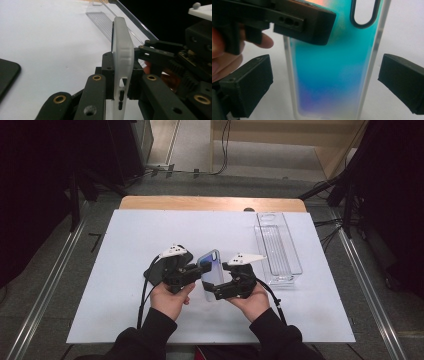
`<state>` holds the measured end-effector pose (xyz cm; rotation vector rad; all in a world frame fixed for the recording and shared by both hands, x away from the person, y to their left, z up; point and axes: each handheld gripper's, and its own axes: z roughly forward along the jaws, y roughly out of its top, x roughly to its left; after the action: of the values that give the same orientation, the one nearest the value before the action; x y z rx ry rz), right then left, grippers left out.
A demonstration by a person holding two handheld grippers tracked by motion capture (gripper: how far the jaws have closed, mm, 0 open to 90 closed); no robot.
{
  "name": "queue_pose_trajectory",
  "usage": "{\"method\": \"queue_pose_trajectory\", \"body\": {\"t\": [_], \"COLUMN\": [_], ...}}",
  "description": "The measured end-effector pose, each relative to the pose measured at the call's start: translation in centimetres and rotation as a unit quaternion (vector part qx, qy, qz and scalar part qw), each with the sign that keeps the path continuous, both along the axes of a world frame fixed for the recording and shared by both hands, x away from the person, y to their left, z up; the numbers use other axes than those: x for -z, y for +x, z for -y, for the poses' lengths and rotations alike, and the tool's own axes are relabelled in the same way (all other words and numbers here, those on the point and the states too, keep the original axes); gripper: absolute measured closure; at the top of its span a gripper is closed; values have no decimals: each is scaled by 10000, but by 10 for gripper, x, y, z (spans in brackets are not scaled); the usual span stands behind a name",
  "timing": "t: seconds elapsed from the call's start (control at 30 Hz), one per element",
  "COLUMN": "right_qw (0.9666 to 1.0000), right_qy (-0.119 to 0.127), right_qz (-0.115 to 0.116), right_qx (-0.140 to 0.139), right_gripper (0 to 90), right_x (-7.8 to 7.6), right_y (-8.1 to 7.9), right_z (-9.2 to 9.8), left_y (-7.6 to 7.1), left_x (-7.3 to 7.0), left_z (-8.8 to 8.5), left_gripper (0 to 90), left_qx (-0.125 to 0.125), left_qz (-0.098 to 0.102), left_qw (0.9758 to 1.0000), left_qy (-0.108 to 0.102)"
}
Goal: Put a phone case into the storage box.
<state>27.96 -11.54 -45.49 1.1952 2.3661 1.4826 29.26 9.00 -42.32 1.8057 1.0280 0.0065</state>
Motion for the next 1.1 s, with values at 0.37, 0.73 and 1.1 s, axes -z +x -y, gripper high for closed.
{"method": "queue_pose_trajectory", "body": {"t": [0.37,0.73,1.1], "right_qw": [9999,9998,9996], "right_qy": [-27,-140,-233], "right_qz": [120,73,-114], "right_qx": [97,78,122], "right_gripper": [69,154,155], "right_x": [0,-1,4], "right_y": [0,-1,8], "right_z": [-2,-2,9], "left_y": [-8,-12,-10], "left_x": [-2,-10,-17], "left_z": [9,7,-4], "left_gripper": [806,531,377], "left_qx": [125,82,170], "left_qz": [50,138,-160], "left_qw": [9999,9998,9997], "left_qy": [-33,-90,11]}}
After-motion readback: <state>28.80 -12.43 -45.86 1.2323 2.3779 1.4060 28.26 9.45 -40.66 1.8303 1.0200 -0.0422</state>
